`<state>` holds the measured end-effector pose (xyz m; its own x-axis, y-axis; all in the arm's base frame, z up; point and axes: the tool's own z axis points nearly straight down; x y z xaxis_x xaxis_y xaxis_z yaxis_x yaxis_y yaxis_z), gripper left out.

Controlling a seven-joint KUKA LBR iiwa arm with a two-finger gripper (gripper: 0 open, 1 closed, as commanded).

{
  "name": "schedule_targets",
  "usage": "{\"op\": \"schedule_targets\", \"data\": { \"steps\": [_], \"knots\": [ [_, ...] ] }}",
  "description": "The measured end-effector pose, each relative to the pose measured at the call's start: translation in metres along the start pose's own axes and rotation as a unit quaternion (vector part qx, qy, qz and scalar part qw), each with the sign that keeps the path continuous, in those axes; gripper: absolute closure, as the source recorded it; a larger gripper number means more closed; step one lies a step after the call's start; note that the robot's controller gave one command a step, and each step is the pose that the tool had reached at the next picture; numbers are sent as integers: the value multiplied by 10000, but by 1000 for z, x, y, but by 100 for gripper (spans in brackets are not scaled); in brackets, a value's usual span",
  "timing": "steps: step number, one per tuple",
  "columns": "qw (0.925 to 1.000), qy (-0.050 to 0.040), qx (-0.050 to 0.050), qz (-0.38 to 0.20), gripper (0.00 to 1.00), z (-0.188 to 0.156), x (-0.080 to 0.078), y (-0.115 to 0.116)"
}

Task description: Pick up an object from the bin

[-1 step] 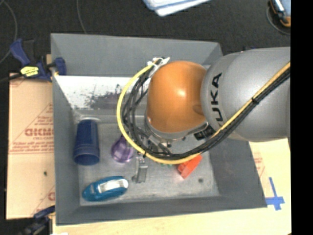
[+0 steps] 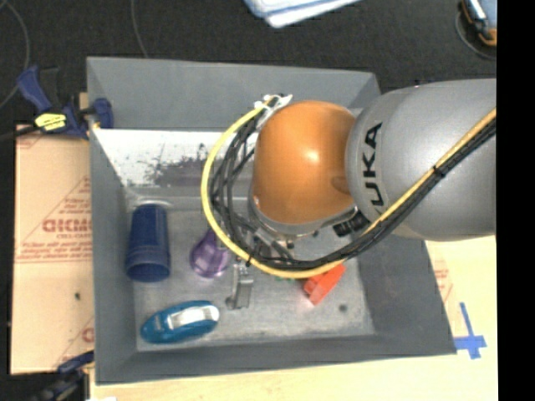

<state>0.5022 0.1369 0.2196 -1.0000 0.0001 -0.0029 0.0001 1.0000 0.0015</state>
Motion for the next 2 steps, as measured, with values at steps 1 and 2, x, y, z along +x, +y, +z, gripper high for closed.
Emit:
{"op": "schedule_targets", "data": {
  "steps": [1,2],
  "knots": [
    [9995,45,11,-300,0,63,-42,0],
    [9993,-37,0,-359,0,65,-64,-30]
  ]
}}
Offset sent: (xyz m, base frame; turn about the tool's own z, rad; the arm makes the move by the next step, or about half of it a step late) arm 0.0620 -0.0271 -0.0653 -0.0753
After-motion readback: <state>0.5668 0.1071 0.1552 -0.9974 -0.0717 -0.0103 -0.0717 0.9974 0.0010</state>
